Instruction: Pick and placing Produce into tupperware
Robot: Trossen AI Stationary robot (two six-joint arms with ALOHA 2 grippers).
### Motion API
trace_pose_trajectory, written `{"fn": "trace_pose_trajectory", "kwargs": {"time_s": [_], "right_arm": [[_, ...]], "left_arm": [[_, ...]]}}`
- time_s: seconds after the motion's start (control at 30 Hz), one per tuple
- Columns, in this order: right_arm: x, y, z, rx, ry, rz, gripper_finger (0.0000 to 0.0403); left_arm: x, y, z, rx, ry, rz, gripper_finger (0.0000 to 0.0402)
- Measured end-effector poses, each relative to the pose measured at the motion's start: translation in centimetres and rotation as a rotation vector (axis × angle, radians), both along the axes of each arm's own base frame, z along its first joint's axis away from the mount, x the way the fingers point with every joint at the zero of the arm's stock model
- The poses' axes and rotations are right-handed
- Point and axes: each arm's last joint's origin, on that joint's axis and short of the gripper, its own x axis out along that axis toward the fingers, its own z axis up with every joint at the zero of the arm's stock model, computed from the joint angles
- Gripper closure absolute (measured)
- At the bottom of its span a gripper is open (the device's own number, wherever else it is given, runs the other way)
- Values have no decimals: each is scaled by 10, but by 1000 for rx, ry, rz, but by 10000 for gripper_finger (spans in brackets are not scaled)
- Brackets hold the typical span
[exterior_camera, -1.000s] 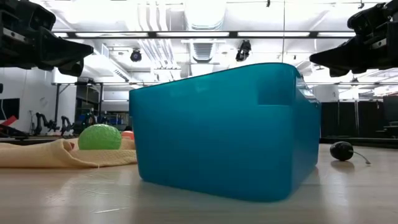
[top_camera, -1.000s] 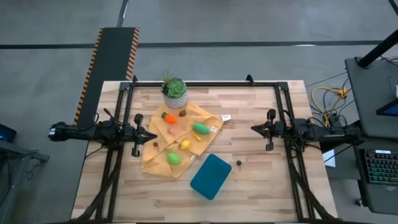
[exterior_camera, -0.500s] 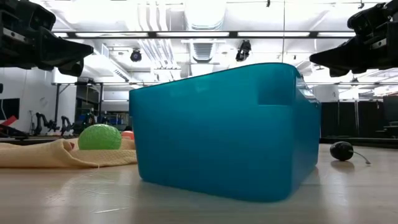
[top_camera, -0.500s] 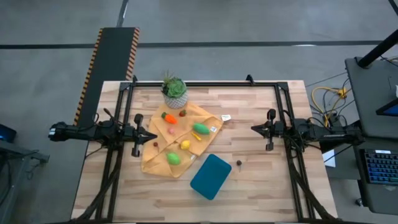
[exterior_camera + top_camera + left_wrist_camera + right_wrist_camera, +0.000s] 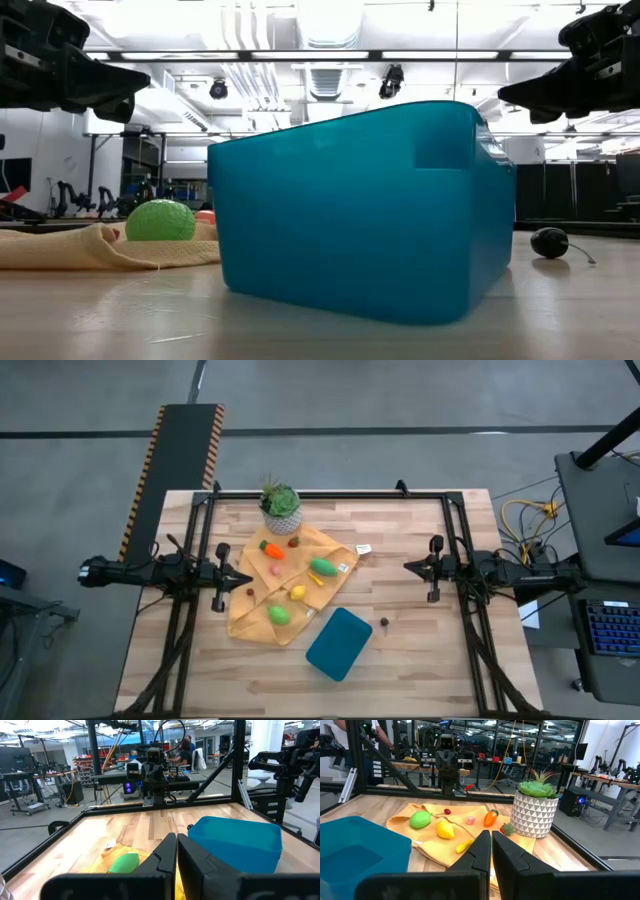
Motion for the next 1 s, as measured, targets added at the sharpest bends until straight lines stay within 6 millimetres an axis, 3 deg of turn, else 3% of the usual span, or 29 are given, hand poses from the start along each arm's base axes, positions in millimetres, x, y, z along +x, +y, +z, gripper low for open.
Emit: {"fn": "trace_pose_trajectory", "kwargs": {"time_s": [1.0], "right_arm": [[0,0,0,0,0,0,394]], "left_arm": [[0,0,2,-3,-23,0,402]]}}
